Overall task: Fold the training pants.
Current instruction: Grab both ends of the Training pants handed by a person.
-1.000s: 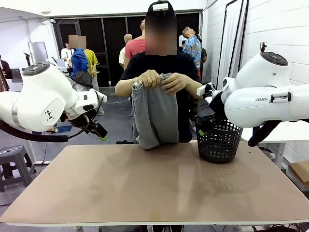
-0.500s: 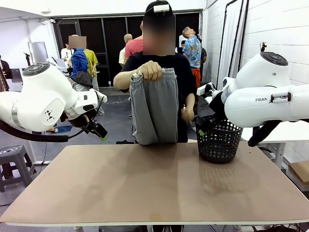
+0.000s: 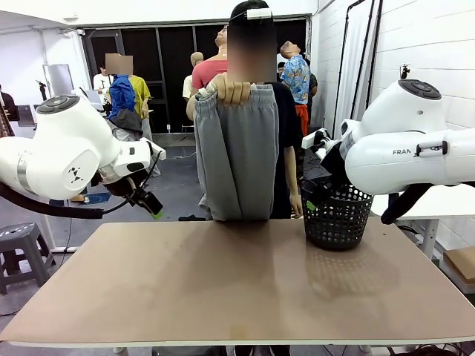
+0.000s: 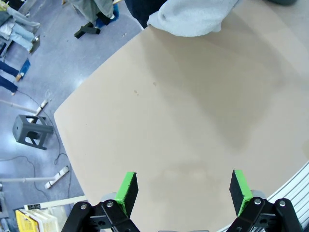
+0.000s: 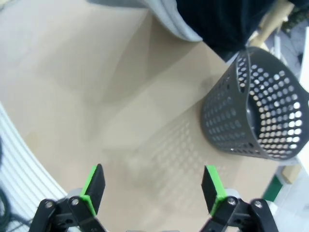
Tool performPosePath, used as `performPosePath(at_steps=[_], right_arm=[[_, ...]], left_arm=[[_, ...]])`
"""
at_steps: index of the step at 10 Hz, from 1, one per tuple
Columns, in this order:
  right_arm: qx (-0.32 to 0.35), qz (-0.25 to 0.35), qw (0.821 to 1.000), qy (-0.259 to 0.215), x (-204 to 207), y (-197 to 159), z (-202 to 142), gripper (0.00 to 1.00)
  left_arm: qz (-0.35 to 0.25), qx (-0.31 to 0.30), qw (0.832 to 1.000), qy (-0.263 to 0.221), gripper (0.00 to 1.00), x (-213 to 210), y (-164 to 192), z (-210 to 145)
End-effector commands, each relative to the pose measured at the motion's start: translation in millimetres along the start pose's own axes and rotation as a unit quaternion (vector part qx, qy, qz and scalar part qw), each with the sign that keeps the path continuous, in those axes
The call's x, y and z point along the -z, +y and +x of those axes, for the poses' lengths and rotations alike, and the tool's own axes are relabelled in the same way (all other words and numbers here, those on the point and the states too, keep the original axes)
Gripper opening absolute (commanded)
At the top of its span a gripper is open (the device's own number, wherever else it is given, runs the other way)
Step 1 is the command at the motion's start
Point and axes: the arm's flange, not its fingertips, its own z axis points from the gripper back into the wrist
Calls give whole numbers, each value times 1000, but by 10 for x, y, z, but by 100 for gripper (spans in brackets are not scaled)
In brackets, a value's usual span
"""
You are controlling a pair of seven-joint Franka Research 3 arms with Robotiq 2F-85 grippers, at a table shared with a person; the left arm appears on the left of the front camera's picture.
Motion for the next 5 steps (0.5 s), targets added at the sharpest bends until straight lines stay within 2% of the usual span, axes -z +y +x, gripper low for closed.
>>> performPosePath(at_steps=[1, 5], right_arm=[[-60, 17, 998, 30, -28, -142, 44, 100], [-126, 23, 991, 41, -12, -259, 51, 100]], left_arm=[[8, 61, 998, 18, 100, -55, 47, 79], [-17, 174, 985, 0, 100, -59, 113, 145]])
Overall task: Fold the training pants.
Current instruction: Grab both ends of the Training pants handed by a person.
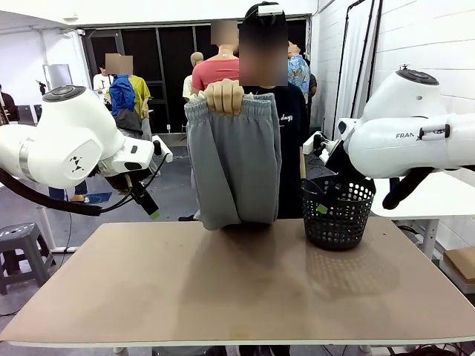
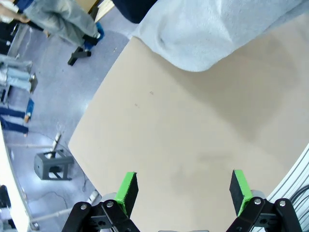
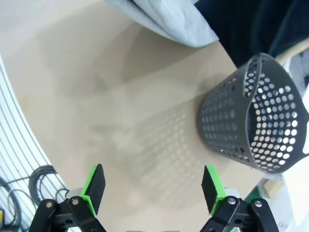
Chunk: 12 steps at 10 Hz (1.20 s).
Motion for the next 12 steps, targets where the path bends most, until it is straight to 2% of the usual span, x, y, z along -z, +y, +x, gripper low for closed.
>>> performPosePath(at_steps=[1, 9, 10, 12], right_arm=[[-28, -3, 1000, 10, 14, -77, 14, 100], [-16, -2, 1000, 1, -6, -27, 5, 100], [-49, -19, 998, 14, 36, -101, -45, 100], [-92, -7, 996, 4, 118, -193, -125, 100]], left_arm=[[-5, 31, 999, 1, 100, 1, 108, -14], [-5, 22, 1000, -2, 100, 10, 51, -14], [21, 66, 997, 29, 100, 20, 106, -79], [2, 143, 990, 2, 100, 64, 149, -164]])
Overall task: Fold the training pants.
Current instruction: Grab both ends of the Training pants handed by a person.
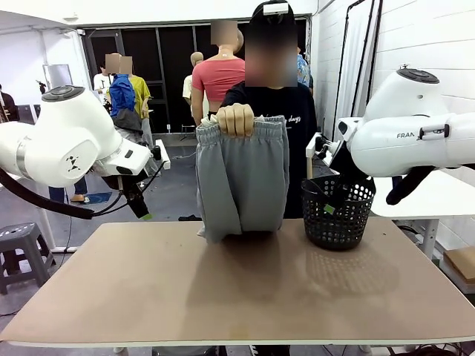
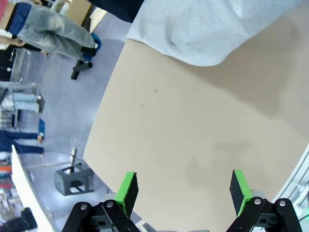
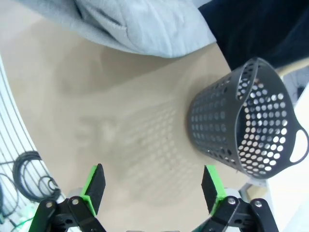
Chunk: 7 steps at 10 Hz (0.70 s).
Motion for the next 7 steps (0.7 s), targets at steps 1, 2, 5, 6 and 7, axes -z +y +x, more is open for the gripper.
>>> performPosePath(at_steps=[1, 2, 5, 6, 7], right_arm=[[-51, 22, 998, -17, 175, -98, -97, 100], [-55, 26, 998, -28, 241, -112, -114, 100], [-84, 37, 993, -73, 552, -148, -162, 100], [-89, 42, 992, -84, 616, -153, -179, 100], [-96, 48, 991, -84, 675, -178, -175, 100]], left_arm=[[-11, 81, 996, -19, 100, 89, 64, -134], [-21, 82, 996, -33, 100, 167, 90, -153], [-14, 81, 996, -39, 100, 560, 172, -182], [-23, 88, 995, -44, 100, 660, 170, -163], [-34, 98, 994, -43, 100, 734, 193, -146]])
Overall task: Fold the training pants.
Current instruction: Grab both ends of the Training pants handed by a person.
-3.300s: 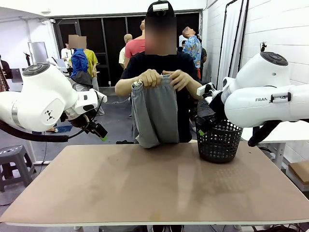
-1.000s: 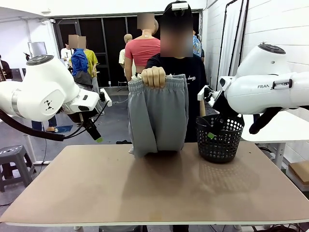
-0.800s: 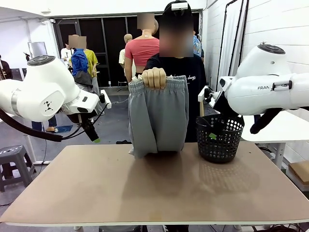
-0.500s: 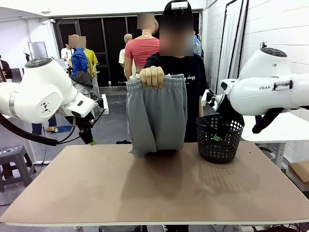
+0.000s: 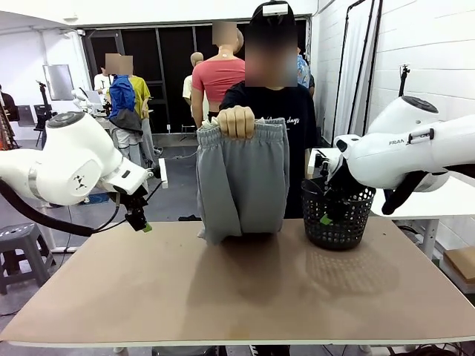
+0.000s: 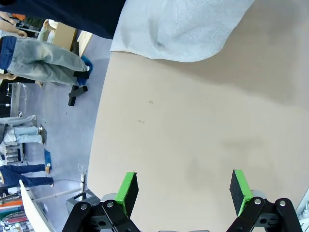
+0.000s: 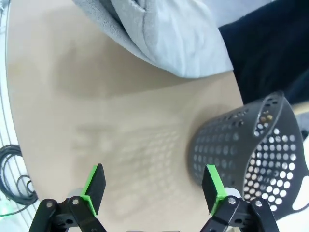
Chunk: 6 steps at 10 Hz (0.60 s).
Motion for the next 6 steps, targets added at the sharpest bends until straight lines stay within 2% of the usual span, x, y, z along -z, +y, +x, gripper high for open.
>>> performPosePath(at_steps=[1, 2, 3, 6], right_arm=[[-15, 7, 1000, -10, 121, -80, -34, 100], [-5, -11, 1000, 18, 10, -70, -22, 100], [-5, 3, 1000, -1, 58, -14, -16, 100], [-6, -1, 1000, 4, 50, -37, -17, 100]], left_arm=[[-27, 25, 999, -15, 100, 95, 113, 28], [0, 0, 1000, 0, 100, 0, 0, 0], [0, 0, 1000, 0, 100, 0, 0, 0], [-3, 7, 1000, 0, 100, 42, 22, 29]])
